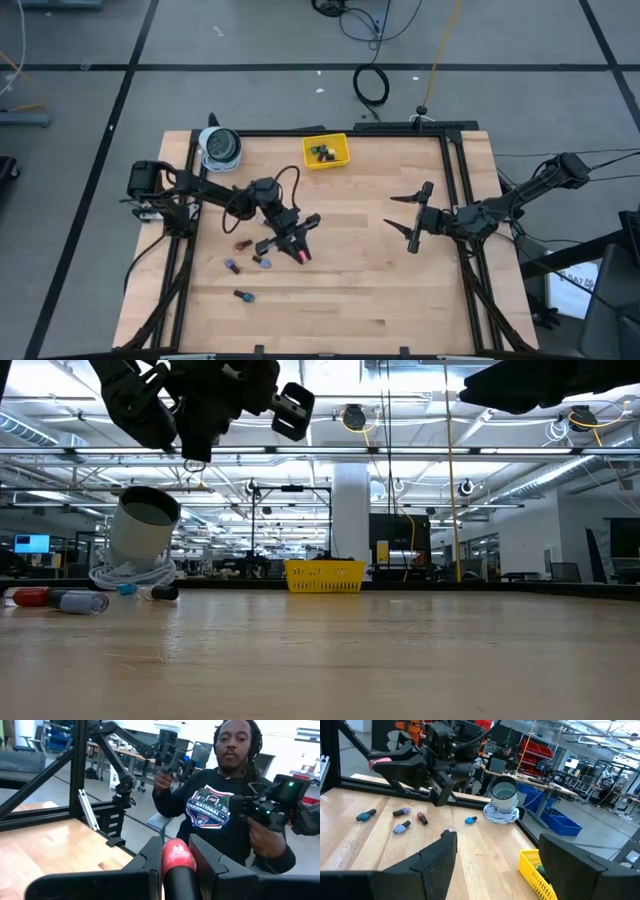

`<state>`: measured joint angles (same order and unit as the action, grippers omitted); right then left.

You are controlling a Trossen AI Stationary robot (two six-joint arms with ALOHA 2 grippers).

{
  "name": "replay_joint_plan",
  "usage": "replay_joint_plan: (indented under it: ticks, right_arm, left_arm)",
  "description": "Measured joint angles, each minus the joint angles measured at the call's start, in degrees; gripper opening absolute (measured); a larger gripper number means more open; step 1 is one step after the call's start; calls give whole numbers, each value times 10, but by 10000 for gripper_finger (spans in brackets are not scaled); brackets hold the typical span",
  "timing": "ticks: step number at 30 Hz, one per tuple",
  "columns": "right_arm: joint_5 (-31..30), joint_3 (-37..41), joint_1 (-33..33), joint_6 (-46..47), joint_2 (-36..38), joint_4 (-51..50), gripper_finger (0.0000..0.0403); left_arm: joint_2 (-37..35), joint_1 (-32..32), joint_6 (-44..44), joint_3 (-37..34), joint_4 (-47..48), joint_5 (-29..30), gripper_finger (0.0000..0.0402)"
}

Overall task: Pick & Place Nail Polish
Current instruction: Put the pink nail polish bottle into the yellow bin

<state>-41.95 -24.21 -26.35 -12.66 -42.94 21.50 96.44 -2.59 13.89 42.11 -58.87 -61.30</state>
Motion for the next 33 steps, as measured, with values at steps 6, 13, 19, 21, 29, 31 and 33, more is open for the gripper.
replay_joint_plan:
  ticks: [6, 13, 19, 21, 29, 31, 33]
  right_arm:
    - [0, 0, 0, 14, 0, -8, 267]
    - [0, 0, 0, 15, 0, -8, 267]
    - [0, 0, 0, 15, 0, -8, 267]
    - [0, 0, 0, 15, 0, -8, 267]
    - [0, 0, 0, 15, 0, -8, 267]
    - [0, 0, 0, 14, 0, -7, 267]
    - [0, 0, 0, 12, 0, -6, 267]
  left_arm:
    - [0, -6, -5, 0, 6, 18, 52]
    - [0, -12, -8, 0, 18, 48, 52]
    - [0, -18, -8, 0, 18, 65, 52]
    - [0, -23, -10, 0, 19, 80, 52]
    - [0, -84, 27, 0, 28, 364, 66]
    - [0, -106, 54, 5, 60, 462, 74]
    - [0, -132, 69, 30, 134, 514, 72]
